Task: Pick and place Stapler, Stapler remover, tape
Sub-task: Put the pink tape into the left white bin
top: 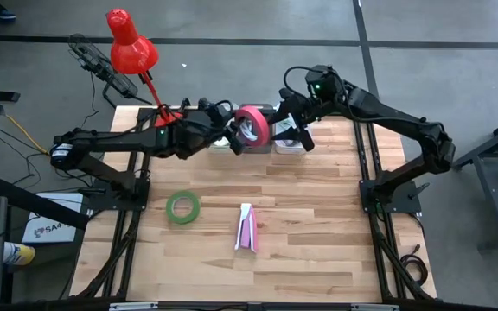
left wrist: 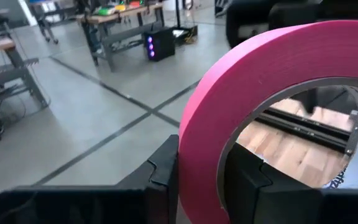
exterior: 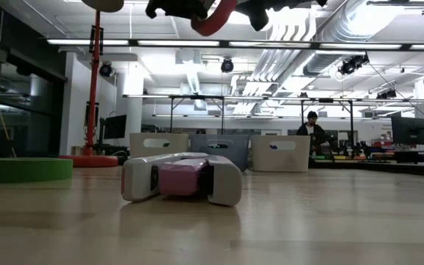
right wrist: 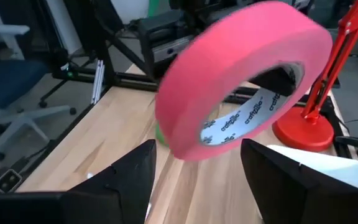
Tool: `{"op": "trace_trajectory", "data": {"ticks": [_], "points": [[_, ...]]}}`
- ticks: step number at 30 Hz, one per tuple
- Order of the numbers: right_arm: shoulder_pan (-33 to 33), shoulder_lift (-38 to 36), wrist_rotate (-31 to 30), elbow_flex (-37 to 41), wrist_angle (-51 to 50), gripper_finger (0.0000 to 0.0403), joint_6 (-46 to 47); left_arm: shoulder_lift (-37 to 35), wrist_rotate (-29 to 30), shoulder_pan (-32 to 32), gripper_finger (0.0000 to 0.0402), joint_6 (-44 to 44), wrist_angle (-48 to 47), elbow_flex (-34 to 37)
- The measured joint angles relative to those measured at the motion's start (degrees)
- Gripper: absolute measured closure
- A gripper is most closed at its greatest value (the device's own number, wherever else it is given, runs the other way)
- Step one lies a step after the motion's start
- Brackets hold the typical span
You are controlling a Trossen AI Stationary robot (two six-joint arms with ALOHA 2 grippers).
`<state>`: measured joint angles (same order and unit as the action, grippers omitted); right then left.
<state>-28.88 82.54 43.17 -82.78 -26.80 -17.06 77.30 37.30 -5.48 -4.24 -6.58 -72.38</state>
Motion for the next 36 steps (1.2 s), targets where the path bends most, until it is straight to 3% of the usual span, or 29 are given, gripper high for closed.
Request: {"op": "trace_trajectory", "data": {"ticks": [10,18,22,30,36], "points": [[1.96,2.63,3.86,1.7,11.02,0.0176,7.85,0.09,-6.3,-4.34,0.0322,2.4,2.66,0.0],[3.5,3.82,2.22,1.68,14.29,0.0184,8.18,0.15,-10.58,-6.21,0.0322,4.61,4.64,0.0],[3.27,3.82,0.62,1.68,14.5,0.0213,8.15,0.15,-11.35,-6.21,0.0322,6.67,5.67,0.0],[2.38,3.82,1.11,1.66,14.48,0.0309,7.6,0.17,-13.09,-6.23,0.0322,6.61,6.03,0.0],[2.43,3.8,1.21,1.64,14.48,0.0316,7.9,0.17,-14.14,-6.23,0.0322,6.5,6.07,0.02]]}}
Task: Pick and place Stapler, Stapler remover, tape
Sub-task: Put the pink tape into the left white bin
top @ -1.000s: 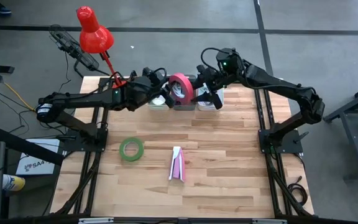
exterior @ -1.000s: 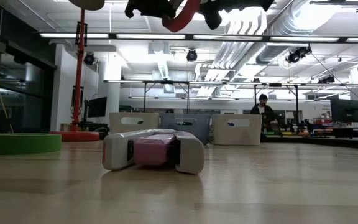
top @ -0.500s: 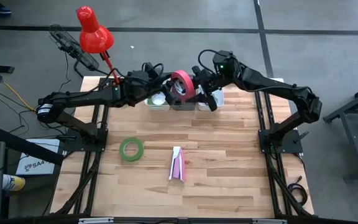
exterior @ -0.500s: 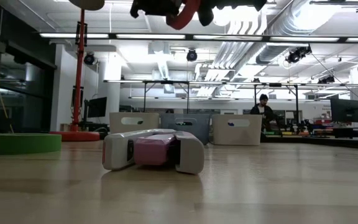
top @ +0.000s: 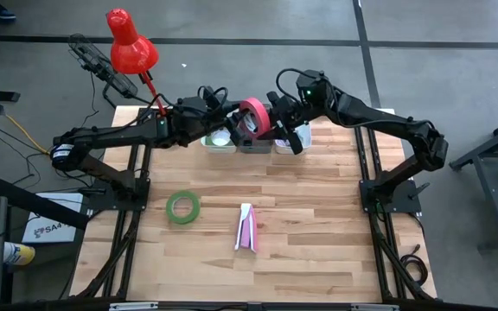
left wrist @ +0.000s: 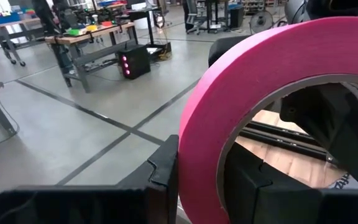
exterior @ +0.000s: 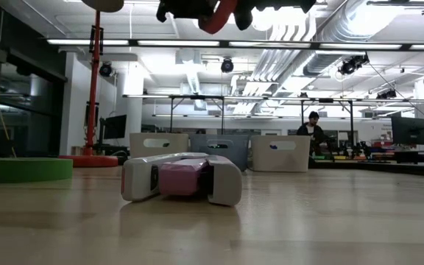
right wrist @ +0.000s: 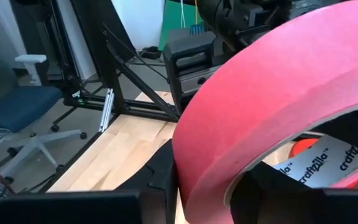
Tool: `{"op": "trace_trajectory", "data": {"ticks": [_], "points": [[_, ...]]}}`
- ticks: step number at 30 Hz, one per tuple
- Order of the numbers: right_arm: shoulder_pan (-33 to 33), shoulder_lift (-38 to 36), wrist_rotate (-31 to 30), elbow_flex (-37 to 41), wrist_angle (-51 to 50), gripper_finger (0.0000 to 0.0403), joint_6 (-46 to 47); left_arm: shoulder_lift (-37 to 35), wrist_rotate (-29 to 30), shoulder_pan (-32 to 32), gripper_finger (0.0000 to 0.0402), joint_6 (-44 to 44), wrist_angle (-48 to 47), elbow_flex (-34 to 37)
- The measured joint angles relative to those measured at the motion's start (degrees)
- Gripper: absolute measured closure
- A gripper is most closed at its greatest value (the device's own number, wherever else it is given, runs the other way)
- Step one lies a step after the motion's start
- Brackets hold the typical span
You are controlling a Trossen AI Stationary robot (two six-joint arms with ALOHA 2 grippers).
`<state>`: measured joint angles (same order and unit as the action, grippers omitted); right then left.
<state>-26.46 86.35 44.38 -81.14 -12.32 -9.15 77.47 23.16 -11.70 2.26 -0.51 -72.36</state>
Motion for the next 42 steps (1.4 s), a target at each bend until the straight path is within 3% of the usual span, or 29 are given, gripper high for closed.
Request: {"op": "trace_trajectory", "data": {"ticks": [4,10,14,23,31,42], "points": [[0.0,-0.04,-0.13,0.0,-0.02,0.0316,1.06,0.0,-0.04,0.0,0.031,-0.13,0.02,0.0],[-0.3,0.0,-2.45,0.04,-1.37,0.0318,2.52,-0.07,0.89,0.07,0.02,0.73,0.15,0.0],[-0.61,0.0,-2.92,0.04,-1.77,0.0319,2.13,-0.28,1.68,0.15,0.0163,0.7,-0.09,0.0],[-1.68,0.0,-7.68,0.04,-3.5,0.0319,1.48,-6.2,8.1,0.13,0.0153,1.95,-8.82,0.0],[-0.81,0.43,-14.13,0.02,-4.2,0.0319,-0.1,-12.32,10.95,0.09,0.0152,-4.18,-19.34,0.0],[0.12,6.98,-14.1,-3.99,-4.31,0.0319,0.33,-15.5,12.14,0.09,0.0151,-11.49,-29.76,0.0]]}}
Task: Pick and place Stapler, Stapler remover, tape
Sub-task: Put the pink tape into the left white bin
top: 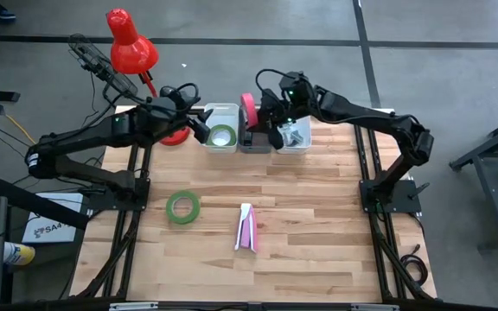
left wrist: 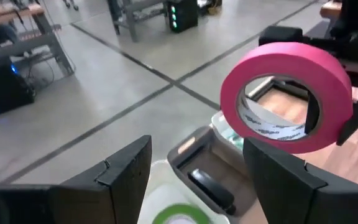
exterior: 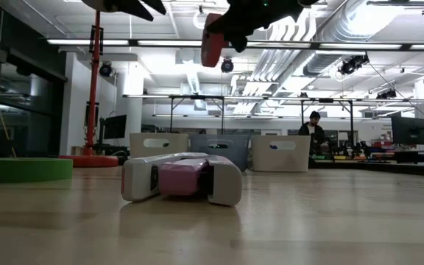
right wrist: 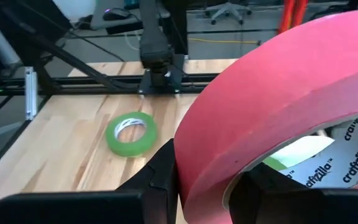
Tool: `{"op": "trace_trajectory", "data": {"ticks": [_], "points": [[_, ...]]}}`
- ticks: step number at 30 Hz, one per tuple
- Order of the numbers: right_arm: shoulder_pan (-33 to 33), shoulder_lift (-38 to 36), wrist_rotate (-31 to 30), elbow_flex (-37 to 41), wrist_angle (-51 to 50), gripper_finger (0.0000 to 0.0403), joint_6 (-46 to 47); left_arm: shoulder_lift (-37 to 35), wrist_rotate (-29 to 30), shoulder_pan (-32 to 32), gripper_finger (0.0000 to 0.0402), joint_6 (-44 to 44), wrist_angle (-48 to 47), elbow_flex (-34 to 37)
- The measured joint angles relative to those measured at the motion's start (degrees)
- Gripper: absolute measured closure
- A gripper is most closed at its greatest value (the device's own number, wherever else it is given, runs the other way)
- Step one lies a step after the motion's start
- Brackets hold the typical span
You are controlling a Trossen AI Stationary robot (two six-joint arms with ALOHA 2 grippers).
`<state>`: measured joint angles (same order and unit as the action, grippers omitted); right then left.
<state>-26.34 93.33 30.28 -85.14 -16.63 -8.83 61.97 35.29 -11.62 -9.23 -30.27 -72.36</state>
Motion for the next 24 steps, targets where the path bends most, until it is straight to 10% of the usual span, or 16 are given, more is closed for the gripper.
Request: {"op": "trace_trajectory", "data": {"ticks": [24], "points": [[1.5,0.84,11.61,-1.06,0.71,0.0319,-0.06,13.84,-7.8,-0.04,0.0151,2.97,15.62,0.0]]}}
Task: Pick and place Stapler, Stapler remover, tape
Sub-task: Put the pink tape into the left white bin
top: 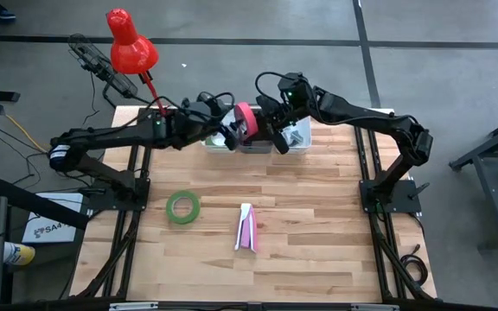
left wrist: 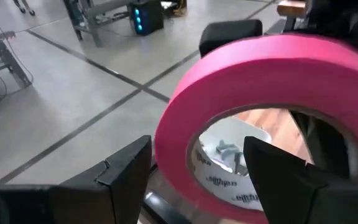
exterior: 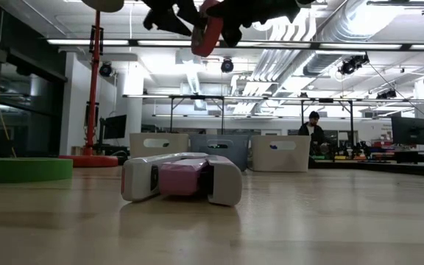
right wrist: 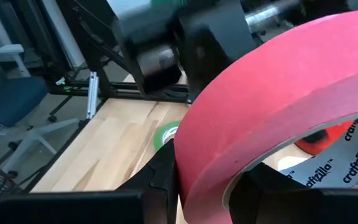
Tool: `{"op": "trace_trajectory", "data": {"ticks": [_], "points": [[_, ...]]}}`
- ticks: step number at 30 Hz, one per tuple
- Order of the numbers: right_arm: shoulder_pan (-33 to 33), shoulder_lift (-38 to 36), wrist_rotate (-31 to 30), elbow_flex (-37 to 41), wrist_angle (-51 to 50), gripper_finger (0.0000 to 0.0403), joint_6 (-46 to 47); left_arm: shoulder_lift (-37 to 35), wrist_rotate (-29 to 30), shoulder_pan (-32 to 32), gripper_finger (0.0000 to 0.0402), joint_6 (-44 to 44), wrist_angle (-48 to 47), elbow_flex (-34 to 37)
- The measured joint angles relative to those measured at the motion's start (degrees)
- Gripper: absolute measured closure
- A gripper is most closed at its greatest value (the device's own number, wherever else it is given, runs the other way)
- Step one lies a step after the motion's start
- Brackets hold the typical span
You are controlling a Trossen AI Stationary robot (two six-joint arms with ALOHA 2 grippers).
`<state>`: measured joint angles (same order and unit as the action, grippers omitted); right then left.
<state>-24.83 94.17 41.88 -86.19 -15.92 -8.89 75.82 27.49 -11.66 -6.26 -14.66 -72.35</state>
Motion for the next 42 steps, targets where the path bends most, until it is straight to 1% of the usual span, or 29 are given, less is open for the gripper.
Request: {"op": "trace_trajectory", "data": {"ticks": [2,6,9,11,13,17,18,24,26,30,33,35,38,42], "points": [[0.1,0.0,0.25,0.0,0.14,0.0319,0.07,0.7,0.04,0.0,0.0151,0.02,-0.52,0.02],[0.3,0.0,1.88,0.0,0.28,0.0319,0.08,1.83,0.41,0.0,0.0153,0.02,1.57,0.03],[0.52,0.0,1.84,0.0,0.3,0.0319,0.09,1.98,1.77,0.0,0.0169,0.44,1.7,0.02],[0.52,0.0,1.84,0.02,0.3,0.0319,0.09,1.98,2.81,0.0,0.0194,0.44,1.72,0.02],[0.52,-0.02,1.84,0.02,0.3,0.0319,0.08,1.98,3.03,0.0,0.0228,0.44,1.63,0.02],[0.49,-0.02,2.09,0.11,0.22,0.0319,-0.33,1.58,3.02,0.0,0.0322,1.4,1.23,0.02],[0.47,-0.09,2.14,0.11,0.37,0.0319,-0.34,1.48,2.96,0.0,0.0327,1.68,1.26,0.01],[0.49,-0.13,2.0,0.11,0.2,0.0317,0.64,1.52,2.84,0.0,0.0326,1.64,1.16,-0.03],[0.49,-0.43,1.44,0.11,-0.56,0.0284,2.07,1.52,2.95,0.0,0.0326,1.83,1.03,-0.03],[-0.09,-1.12,1.2,0.11,-0.71,0.0192,4.74,1.7,3.72,0.0,0.0326,2.14,0.72,0.0],[-1.1,-2.32,0.62,0.1,-1.38,0.0152,5.25,1.68,5.52,0.0,0.0326,2.14,0.66,0.0],[-1.95,-3.11,-0.72,0.09,-2.39,0.0141,5.15,1.68,6.8,-0.12,0.0326,2.14,0.11,0.0],[-3.56,-4.69,-4.03,0.09,-5.05,0.0138,4.52,1.32,7.63,-1.82,0.0326,1.09,-2.5,0.0],[-5.82,-6.82,-10.71,0.07,-9.85,0.0138,3.06,1.17,6.66,-5.66,0.0326,-4.37,-8.3,0.0]]}}
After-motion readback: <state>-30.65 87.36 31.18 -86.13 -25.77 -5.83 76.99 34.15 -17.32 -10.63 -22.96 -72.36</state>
